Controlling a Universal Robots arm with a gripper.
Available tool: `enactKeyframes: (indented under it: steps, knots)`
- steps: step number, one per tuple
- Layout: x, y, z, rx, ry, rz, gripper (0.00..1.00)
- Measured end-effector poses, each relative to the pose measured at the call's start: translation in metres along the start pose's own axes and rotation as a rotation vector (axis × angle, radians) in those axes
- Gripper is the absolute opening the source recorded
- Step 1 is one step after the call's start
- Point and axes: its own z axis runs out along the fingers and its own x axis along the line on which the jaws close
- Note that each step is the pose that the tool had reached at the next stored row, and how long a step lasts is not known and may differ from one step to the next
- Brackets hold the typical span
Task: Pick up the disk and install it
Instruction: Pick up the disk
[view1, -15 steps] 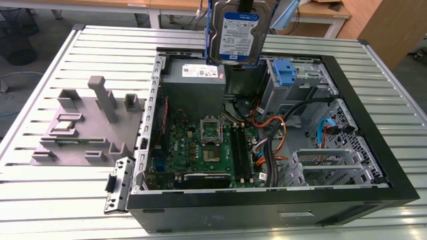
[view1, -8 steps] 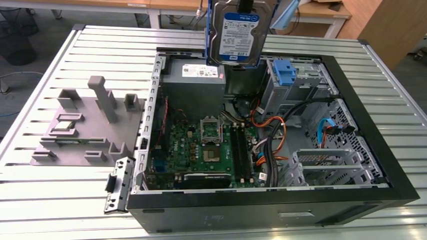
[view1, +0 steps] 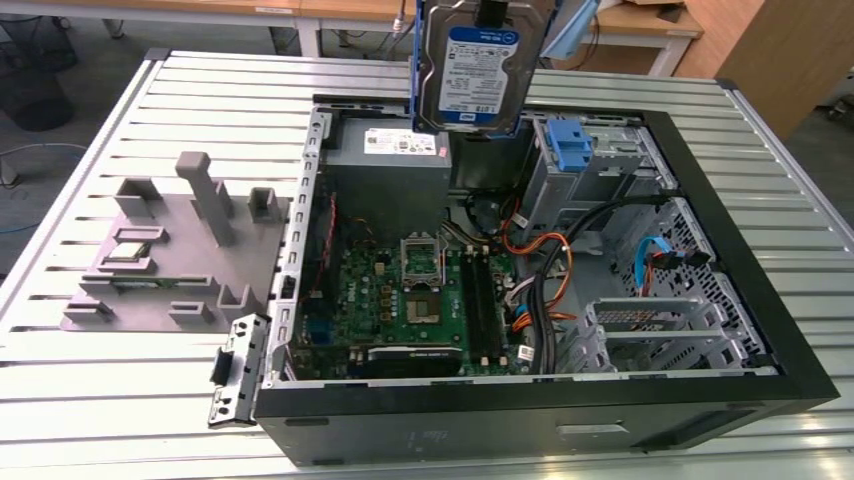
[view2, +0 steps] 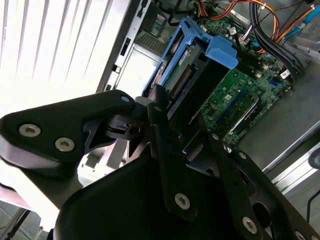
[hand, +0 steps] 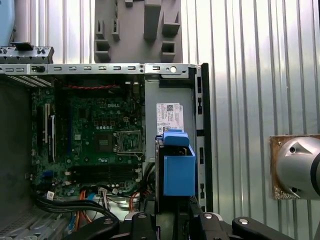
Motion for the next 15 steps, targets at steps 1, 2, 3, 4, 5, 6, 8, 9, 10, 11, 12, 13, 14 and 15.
enactKeyframes:
  steps: [1, 2, 3, 4, 5, 6, 8, 9, 10, 11, 12, 13, 14, 15]
  knots:
    - [0.0003, 0.0, 0.0, 0.0, 0.0, 0.0, 0.35]
    - [0.0006, 0.0, 0.0, 0.0, -0.0001, 0.0, 0.35]
    - [0.0008, 0.0, -0.0001, 0.0, 0.0001, 0.0, 0.35]
    - [0.001, -0.0001, -0.0001, 0.0, 0.0001, 0.0, 0.35]
    - [0.0012, -0.0001, -0.0001, 0.0, 0.0, 0.0, 0.35]
    - [0.0016, -0.0001, -0.0002, 0.0, 0.0, 0.0, 0.35]
    - [0.0019, -0.0001, -0.0002, -0.0001, 0.0001, 0.0, 0.35]
    - [0.002, -0.0001, -0.0002, 0.0, 0.0, 0.0, 0.35]
    - [0.0023, -0.0001, -0.0002, 0.0, 0.0, 0.0, 0.35]
    - [0.0025, -0.0001, -0.0002, 0.0, 0.0, 0.0, 0.35]
    - [0.0028, -0.0001, -0.0003, 0.0, 0.0001, 0.0, 0.35]
    - [0.0031, -0.0001, -0.0003, 0.0, 0.0, 0.0, 0.35]
    - [0.0034, -0.0001, -0.0003, 0.0, 0.0, 0.0, 0.35]
    - [0.0036, -0.0002, -0.0003, 0.0, 0.0, 0.0, 0.35]
